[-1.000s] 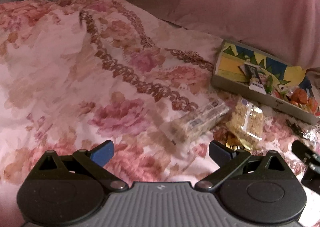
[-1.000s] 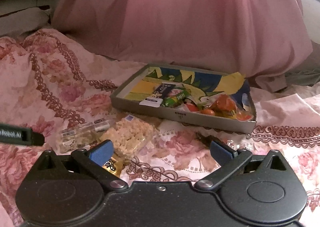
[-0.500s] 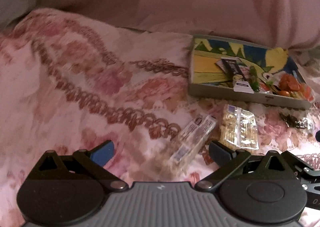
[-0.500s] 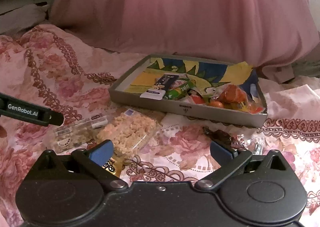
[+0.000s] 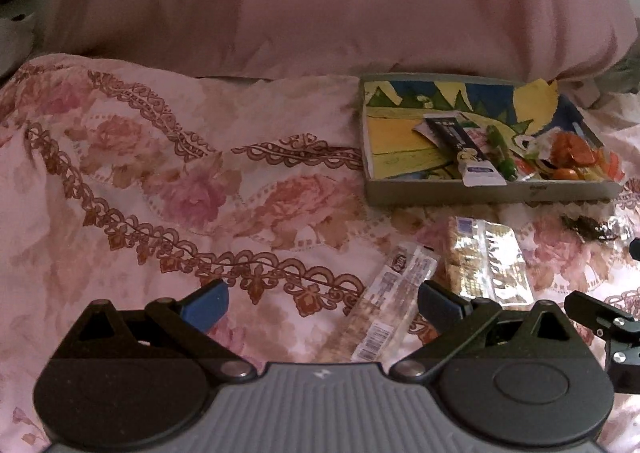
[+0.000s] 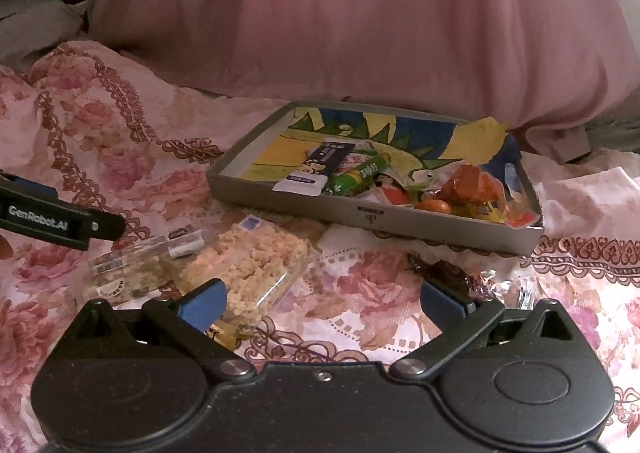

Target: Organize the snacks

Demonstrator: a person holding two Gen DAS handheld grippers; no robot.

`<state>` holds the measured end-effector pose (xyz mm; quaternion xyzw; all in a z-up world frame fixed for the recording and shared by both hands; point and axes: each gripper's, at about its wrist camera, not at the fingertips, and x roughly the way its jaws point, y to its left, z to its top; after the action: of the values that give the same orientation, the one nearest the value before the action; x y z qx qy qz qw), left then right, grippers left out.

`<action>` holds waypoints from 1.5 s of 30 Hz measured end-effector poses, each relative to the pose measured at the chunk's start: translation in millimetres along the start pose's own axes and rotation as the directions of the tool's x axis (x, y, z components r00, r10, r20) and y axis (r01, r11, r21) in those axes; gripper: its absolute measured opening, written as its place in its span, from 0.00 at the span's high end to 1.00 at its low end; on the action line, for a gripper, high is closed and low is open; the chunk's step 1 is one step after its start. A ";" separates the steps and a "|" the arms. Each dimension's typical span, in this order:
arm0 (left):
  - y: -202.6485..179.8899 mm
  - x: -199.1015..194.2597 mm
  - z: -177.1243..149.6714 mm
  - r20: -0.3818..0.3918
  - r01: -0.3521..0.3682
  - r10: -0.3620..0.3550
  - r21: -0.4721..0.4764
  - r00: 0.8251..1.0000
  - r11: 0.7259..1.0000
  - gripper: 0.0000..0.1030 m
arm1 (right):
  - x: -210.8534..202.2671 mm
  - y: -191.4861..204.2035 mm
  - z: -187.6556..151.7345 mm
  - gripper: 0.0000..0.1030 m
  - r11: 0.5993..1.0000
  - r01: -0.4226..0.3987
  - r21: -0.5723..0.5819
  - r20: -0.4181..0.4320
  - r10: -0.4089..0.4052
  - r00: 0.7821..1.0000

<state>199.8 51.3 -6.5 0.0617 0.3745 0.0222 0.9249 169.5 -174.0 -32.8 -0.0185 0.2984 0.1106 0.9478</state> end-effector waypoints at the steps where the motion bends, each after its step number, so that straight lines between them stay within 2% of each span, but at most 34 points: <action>1: 2.3 0.5 -0.2 0.003 0.000 0.000 -0.007 1.000 1.000 0.00 | 1.3 0.6 0.0 0.00 1.000 0.003 -0.001 0.000 -0.003 1.000; 8: 18.3 11.2 1.3 -0.021 0.012 -0.014 -0.081 1.000 0.997 0.00 | 16.2 5.1 0.5 0.00 1.000 -0.003 0.010 -0.027 0.004 1.000; 15: 30.5 23.1 0.5 -0.052 0.010 -0.018 -0.140 0.998 0.990 0.00 | 31.1 20.5 4.4 0.00 0.997 -0.073 0.010 -0.046 0.074 0.996; 21: 35.8 31.6 -1.2 -0.076 0.015 -0.029 -0.170 0.997 0.985 0.00 | 50.9 37.4 5.4 0.00 0.994 -0.107 -0.002 -0.096 0.106 0.990; 28: 29.3 30.9 -2.2 -0.063 0.071 -0.080 -0.140 0.995 0.988 0.00 | 66.1 39.4 2.8 0.01 0.994 -0.101 0.034 -0.139 0.104 0.985; 35: 20.5 29.1 -3.6 -0.074 0.157 -0.165 -0.101 0.984 0.982 0.00 | 64.2 26.3 2.1 0.01 0.990 -0.102 0.097 -0.150 0.116 0.982; 45: 6.2 36.2 -6.3 -0.112 0.142 -0.142 -0.008 0.983 0.990 0.00 | 61.8 17.6 0.5 0.01 0.991 -0.067 0.115 -0.166 0.086 0.982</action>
<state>221.5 61.1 -35.2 0.0332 0.4296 -0.0404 0.9015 215.2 -144.6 -67.1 0.0354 0.3844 0.1286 0.9135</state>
